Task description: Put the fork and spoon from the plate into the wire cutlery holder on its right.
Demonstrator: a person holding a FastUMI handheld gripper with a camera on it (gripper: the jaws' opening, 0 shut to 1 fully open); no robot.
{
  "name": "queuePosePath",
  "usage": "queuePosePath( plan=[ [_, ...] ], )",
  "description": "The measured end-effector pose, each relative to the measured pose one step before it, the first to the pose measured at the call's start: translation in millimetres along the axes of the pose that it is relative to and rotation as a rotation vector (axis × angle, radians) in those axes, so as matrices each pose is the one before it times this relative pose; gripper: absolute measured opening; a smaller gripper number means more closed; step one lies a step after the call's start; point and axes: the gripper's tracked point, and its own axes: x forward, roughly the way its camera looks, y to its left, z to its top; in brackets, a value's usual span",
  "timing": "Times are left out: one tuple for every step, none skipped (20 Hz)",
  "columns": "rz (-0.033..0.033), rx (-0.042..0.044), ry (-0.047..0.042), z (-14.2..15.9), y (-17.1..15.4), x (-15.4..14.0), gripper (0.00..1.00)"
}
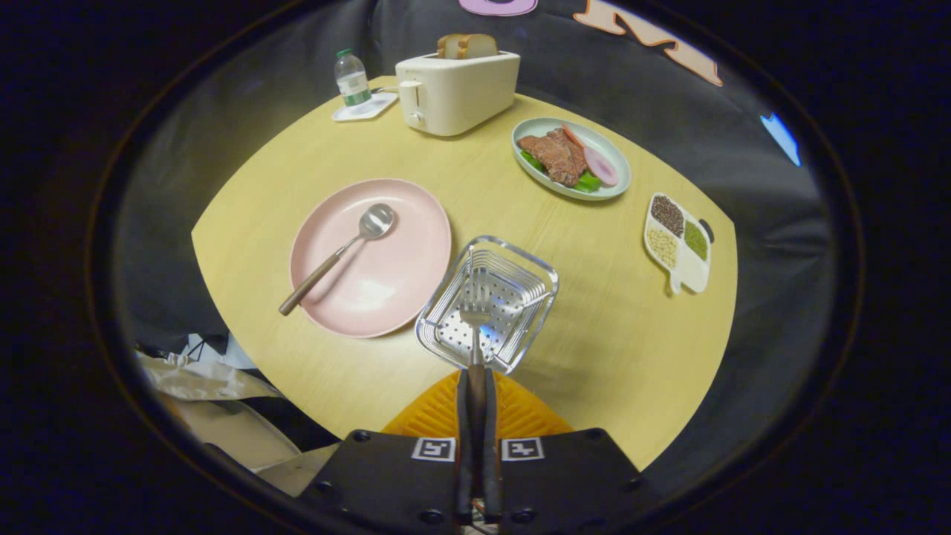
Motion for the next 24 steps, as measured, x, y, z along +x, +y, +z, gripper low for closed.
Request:
queuePosePath(
  plan=[
    [0.00534, 0.00666, -0.00826, 3.47, -0.37, -0.42, 0.12],
    [-0.00017, 0.00914, -0.01034, 2.35, -0.36, -1.11, 0.15],
    [-0.00015, 0.00432, -0.01102, 3.8, 0.18, -0.13, 0.15],
    [0.00234, 0.00327, -0.00906, 1.29, -0.22, -2.79, 0.15],
    [0.00185, 0.00142, -0.00569, 0.98, -0.15, -0.91, 0.16],
    [0.00028, 0.00071, -0.00039, -0.55, -0.58, 0.3, 0.16],
    [-0.00107, 0.0002, -0.00041, 0.53, -0.91, 0.4, 0.16],
    [0.00224, 0.00337, 0.00129, -1.53, 0.96, 0.93, 0.16],
    [0.00761, 0.00348, 0.01131, -2.26, 0.94, 1.54, 0.16],
    [0.0032, -0.00134, 0.01486, -5.04, 0.36, -0.04, 0.16],
    [0.00205, -0.00334, 0.00438, -1.71, -0.81, -0.32, 0.16],
    [0.00215, -0.0003, 0.0074, -3.38, 0.36, 0.31, 0.17],
    [0.00269, 0.00131, 0.00458, -1.53, 0.3, -0.51, 0.17],
    [-0.00191, 0.0014, -0.00708, 1.07, -0.3, -1.18, 0.17],
    [0.00247, 0.00269, -0.00813, 3.29, 0.81, -2.51, 0.17],
    [-0.00097, 0.00325, -0.00515, -2.23, 1.04, 2.86, 0.23],
    [-0.00226, 0.00182, 0.00909, -2.18, 0.98, 1.85, 0.3],
    [-0.01426, -0.00169, 0.01151, -3.88, -1.95, 1.73, 0.33],
    [-0.00634, -0.00343, -0.01176, 3.71, -0.43, -3.29, 0.33],
    [-0.00698, 0.00555, -0.0152, 2.3, 1.35, -0.43, 0.34],
    [-0.01157, 0.00572, -0.02348, 4.96, -0.25, -2.76, 0.34],
    [-0.0066, 0.00867, -0.03388, 5.66, 1.66, -3.42, 0.35],
    [-0.01807, 0.00551, -0.04511, 7.16, 0.48, -2.07, 0.35],
    [-0.01215, 0.00196, -0.05219, 10.62, 5.28, -4.15, 0.41]
  ],
)
